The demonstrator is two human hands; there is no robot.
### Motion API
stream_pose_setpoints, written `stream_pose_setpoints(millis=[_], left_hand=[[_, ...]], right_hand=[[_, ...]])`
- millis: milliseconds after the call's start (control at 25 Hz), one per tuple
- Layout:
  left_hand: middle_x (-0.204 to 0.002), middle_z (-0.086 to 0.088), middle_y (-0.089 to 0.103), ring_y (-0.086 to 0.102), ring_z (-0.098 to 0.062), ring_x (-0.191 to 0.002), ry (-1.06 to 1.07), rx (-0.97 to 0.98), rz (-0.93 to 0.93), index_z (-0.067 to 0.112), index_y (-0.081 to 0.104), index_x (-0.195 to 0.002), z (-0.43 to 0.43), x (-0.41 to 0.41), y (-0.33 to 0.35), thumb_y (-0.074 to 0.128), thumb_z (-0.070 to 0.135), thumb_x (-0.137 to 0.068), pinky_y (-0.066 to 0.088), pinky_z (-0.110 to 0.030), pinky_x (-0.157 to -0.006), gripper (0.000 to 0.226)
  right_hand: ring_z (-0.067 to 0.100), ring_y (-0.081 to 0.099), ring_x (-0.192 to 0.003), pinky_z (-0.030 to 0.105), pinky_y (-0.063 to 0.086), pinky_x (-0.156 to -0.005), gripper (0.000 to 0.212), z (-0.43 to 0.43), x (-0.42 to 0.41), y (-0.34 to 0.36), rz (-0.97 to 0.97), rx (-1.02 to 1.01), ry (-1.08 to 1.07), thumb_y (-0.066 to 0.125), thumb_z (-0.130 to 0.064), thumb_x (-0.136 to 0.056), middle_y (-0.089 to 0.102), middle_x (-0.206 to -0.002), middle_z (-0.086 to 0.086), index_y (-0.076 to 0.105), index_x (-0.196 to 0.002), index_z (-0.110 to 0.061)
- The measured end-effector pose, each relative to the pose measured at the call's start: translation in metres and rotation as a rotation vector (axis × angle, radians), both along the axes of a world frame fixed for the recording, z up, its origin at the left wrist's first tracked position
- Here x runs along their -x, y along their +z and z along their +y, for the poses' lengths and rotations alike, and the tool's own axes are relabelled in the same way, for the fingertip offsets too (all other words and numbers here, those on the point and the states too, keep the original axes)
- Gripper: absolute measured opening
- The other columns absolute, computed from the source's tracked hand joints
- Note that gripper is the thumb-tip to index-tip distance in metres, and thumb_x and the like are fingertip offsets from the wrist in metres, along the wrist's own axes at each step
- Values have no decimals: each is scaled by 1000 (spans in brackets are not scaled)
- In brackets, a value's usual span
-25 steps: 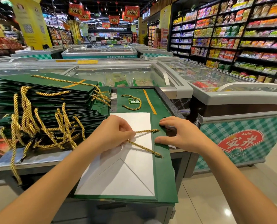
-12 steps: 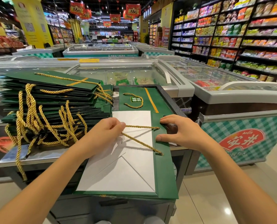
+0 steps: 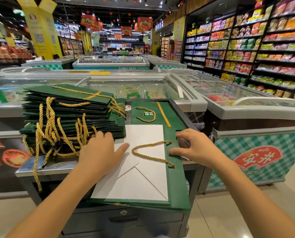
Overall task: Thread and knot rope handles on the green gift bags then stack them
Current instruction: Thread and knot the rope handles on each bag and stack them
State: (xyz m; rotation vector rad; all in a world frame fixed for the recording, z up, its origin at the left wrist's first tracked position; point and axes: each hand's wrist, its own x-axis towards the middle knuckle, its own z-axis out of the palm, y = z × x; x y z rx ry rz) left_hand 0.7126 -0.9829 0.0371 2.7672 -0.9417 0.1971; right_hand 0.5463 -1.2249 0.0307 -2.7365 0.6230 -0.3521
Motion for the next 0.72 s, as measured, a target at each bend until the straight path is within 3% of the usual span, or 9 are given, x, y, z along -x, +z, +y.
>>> stream_pose_setpoints(millis=[80,160,240,320,440,480,600,640,720], left_hand=[[-112,-4,54,56,-25,-100,-8,-39,64,16,50,-112,9,1,1,46,59,-96,43,-35,-74,46],[-96,-3,58,57,-23,-85,-67,78,174,15,53,-100,10,3,1,54,45,-96,36,-32,-66,31],[-73,-4,47,43,-21,-63,-104,222,287,15,46,-78,9,6,0,60,34,-93,26,-32,-59,28],[-68,-4,42,36,-19,-59,-122,314,321,16,40,-72,9,5,-2,64,28,-91,25,-32,-60,32],[-82,-2,61,53,-15,-67,-148,488,430,24,54,-92,11,6,-4,68,23,-91,41,-25,-63,14],[-91,0,67,59,-10,-74,-146,535,499,26,60,-106,12,8,-5,69,22,-92,44,-18,-65,17],[-95,5,70,63,-4,-87,-143,708,649,14,66,-124,6,11,-5,73,17,-90,45,-20,-74,35],[-92,4,73,66,-7,-85,-145,798,692,14,68,-121,2,12,-1,74,15,-89,47,-22,-74,33],[-87,2,77,71,-16,-86,-133,952,734,18,73,-106,-4,13,13,76,12,-87,52,-23,-70,21]], right_hand=[[17,56,-90,40,49,-84,86,5,3,-11,-26,189,-98,34,-96,-72,64,-95,-3,68,-84,-18],[17,51,-78,37,43,-77,76,13,7,-21,-69,194,-137,37,-84,-82,59,-80,-1,64,-73,-14],[15,49,-73,34,35,-80,61,19,11,-25,-137,100,-137,51,-66,-90,57,-75,2,61,-71,-9],[13,50,-72,32,31,-82,50,22,16,-22,-189,2,-117,60,-55,-93,58,-72,-1,60,-70,-11],[5,63,-90,29,44,-86,18,26,28,-10,-286,-261,-151,70,-44,-91,70,-94,-17,75,-95,-26],[5,65,-96,30,49,-87,22,26,32,-5,-337,-335,-192,73,-40,-90,72,-101,-15,77,-103,-24],[0,71,-78,21,56,-67,12,23,42,10,-546,-506,-254,77,-28,-88,78,-87,-8,78,-98,-21],[-4,70,-71,15,52,-58,5,22,44,15,-608,-544,-260,78,-23,-89,77,-82,-7,77,-93,-21],[-5,69,-70,9,49,-54,4,18,46,27,-735,-626,-261,79,-18,-88,77,-83,-3,77,-91,-18]])
